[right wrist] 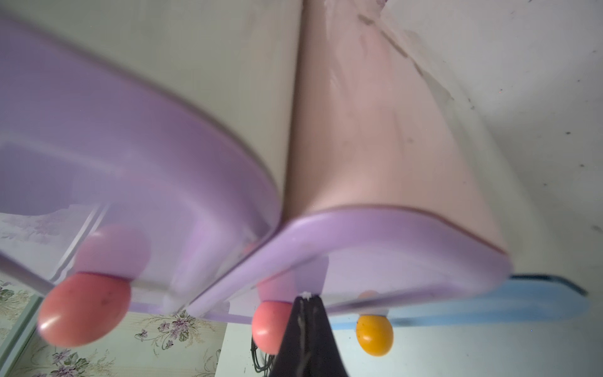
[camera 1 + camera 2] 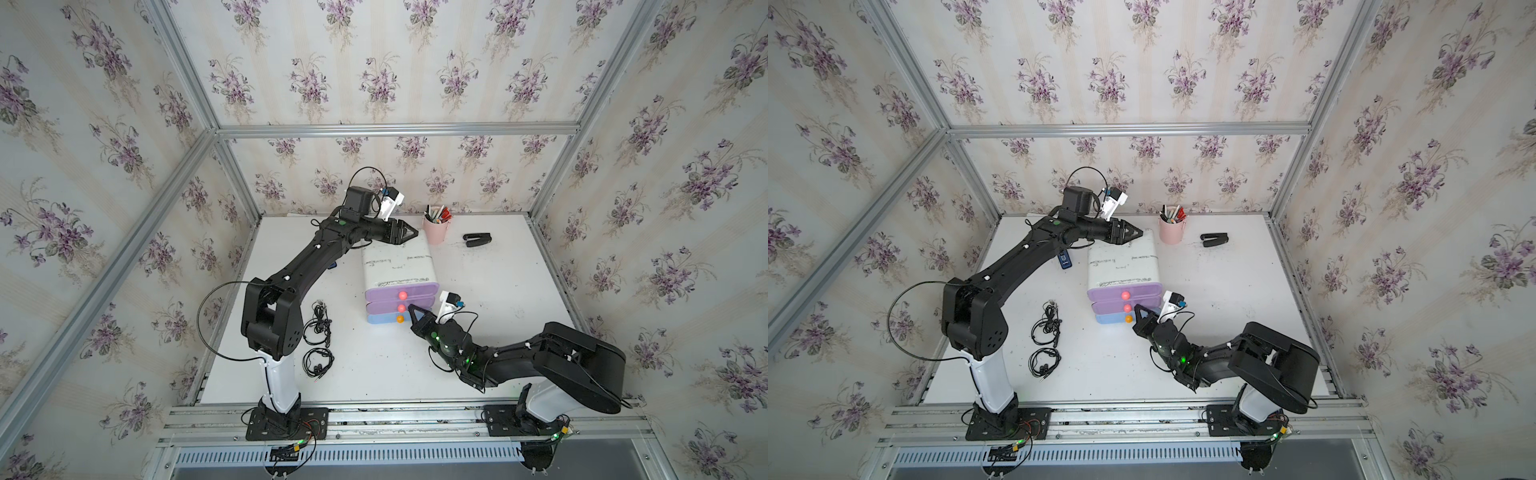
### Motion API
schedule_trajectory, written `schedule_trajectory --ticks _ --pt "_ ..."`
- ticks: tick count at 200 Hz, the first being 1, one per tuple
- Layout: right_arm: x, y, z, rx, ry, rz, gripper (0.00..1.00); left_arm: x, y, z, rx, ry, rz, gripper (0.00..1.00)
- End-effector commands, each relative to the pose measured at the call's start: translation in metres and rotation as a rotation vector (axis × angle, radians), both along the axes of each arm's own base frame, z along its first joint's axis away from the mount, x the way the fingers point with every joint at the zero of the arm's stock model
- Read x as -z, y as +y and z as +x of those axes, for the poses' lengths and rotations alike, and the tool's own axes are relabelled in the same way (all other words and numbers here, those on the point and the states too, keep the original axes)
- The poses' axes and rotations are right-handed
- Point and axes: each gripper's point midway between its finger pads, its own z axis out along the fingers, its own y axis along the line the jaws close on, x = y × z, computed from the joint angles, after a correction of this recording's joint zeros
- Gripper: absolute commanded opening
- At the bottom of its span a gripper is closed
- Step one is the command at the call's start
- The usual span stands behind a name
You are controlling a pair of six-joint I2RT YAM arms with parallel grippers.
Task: Place the wired earphones into the drawer by color
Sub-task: Close the drawer in the storage box.
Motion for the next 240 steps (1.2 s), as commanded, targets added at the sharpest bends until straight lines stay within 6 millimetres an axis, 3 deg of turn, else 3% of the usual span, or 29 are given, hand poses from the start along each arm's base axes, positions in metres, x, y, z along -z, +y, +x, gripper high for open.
schedule_trajectory --ticks 1,48,84,126,176,226,240 --pt "-0.011 0.001 0.0 -0.001 -0.018 0.055 0.0 0.05 0.025 -0.016 -0.092 0.227 0.143 0.68" --pt "-0.017 -0.009 -0.005 0.008 -0.029 0.061 0.0 0.029 0.035 -0.011 -0.116 0.208 0.11 0.8" --pt "-0.018 -0.015 -0.004 0.029 -0.04 0.084 0.0 0.021 0.049 -0.004 -0.157 0.2 0.117 0.83" --pt "-0.024 -0.011 0.0 0.023 -0.073 0.149 0.0 0.028 0.065 0.002 -0.213 0.211 0.164 0.84" --pt "-0.026 -0.008 0.003 0.012 -0.082 0.186 0.0 0.034 0.07 0.003 -0.214 0.22 0.189 0.85" --pt "-0.008 -0.014 -0.018 -0.008 0.002 0.252 0.0 0.045 0.067 0.002 -0.187 0.235 0.18 0.85" --pt "0.002 -0.013 -0.024 -0.017 0.038 0.279 0.13 0.048 0.065 0.001 -0.179 0.241 0.174 0.85"
